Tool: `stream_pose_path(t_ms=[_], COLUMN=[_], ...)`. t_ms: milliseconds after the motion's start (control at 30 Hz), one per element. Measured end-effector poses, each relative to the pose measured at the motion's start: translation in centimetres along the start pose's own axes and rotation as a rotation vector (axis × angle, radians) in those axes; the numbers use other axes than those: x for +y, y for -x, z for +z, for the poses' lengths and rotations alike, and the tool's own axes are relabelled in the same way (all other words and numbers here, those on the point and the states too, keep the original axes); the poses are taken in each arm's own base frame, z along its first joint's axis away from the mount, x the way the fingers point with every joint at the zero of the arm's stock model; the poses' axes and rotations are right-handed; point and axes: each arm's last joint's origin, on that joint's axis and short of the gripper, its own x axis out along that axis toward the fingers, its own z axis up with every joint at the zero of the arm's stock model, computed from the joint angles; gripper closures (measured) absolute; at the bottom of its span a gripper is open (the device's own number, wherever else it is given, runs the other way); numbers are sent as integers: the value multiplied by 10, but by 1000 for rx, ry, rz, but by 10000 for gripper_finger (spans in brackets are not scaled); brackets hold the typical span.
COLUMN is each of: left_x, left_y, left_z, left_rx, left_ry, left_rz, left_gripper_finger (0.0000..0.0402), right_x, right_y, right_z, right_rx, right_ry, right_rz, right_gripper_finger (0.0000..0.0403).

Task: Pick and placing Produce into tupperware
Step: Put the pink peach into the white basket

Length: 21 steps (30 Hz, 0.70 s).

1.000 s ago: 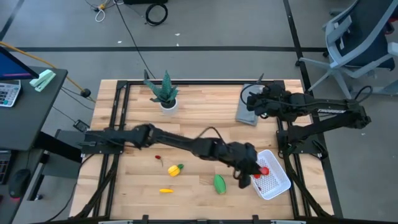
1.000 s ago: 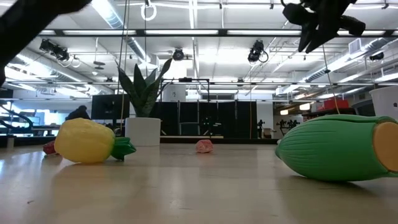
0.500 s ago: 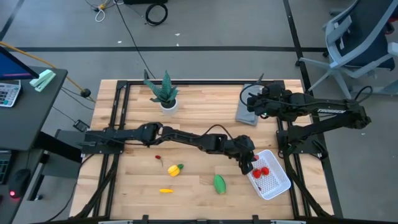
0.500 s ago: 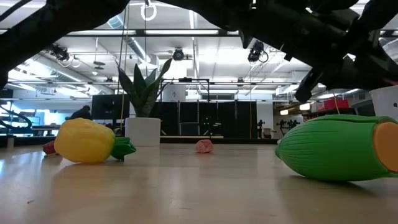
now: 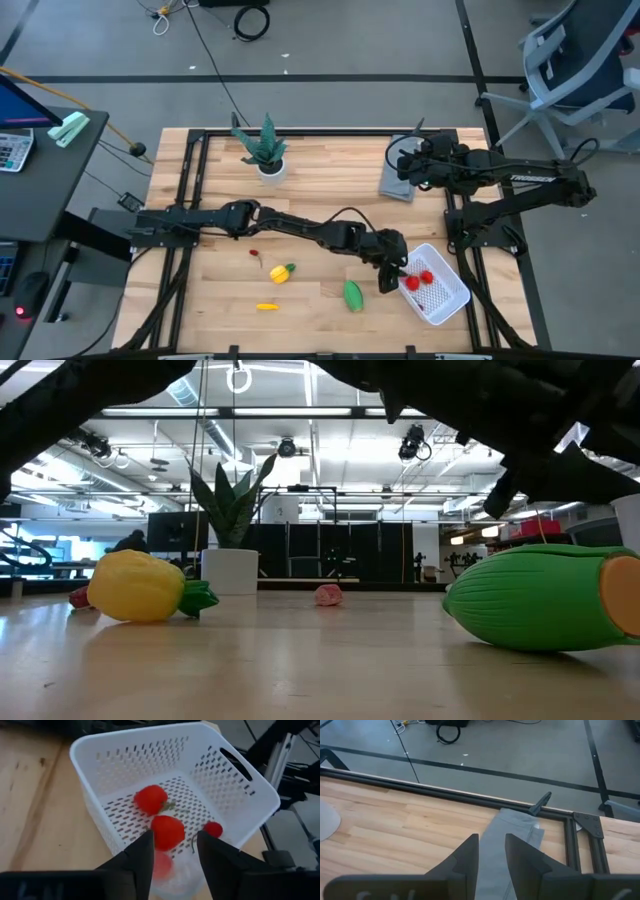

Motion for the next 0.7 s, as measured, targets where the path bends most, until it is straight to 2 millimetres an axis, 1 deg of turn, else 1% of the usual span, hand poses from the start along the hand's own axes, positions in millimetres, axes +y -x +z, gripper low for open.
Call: stream_pose_path(t_ms=[100, 167, 267, 367, 533, 600, 633, 700], left_x=[-5, -6, -9, -6, 2, 8, 13, 27], left_y=[11, 25, 59, 94, 150, 168, 175, 187], left_z=[5, 13, 32, 45, 49, 46, 43, 32], left_rx=[44, 73, 126, 219, 441, 543, 604, 751], left_ry=[14, -3, -54, -71, -34, -4, 42, 197], left_rz=[-12, -1, 25, 69, 175, 239, 277, 384], left_gripper_finger=[241, 245, 257, 268, 277, 278, 278, 275], right_x=[0, 0, 0, 0, 1, 1, 1, 2], right_y=[0, 0, 0, 0, 0, 0, 0, 0], right_z=[0, 0, 0, 0, -2, -2, -3, -4], right_rx=[0, 0, 0, 1, 47, 76, 94, 127], right_ry=[13, 16, 16, 15, 18, 18, 18, 18], right_rz=[0, 0, 0, 0, 23, 38, 48, 63], right_gripper_finger=[298, 298, 298, 298, 298, 298, 298, 298])
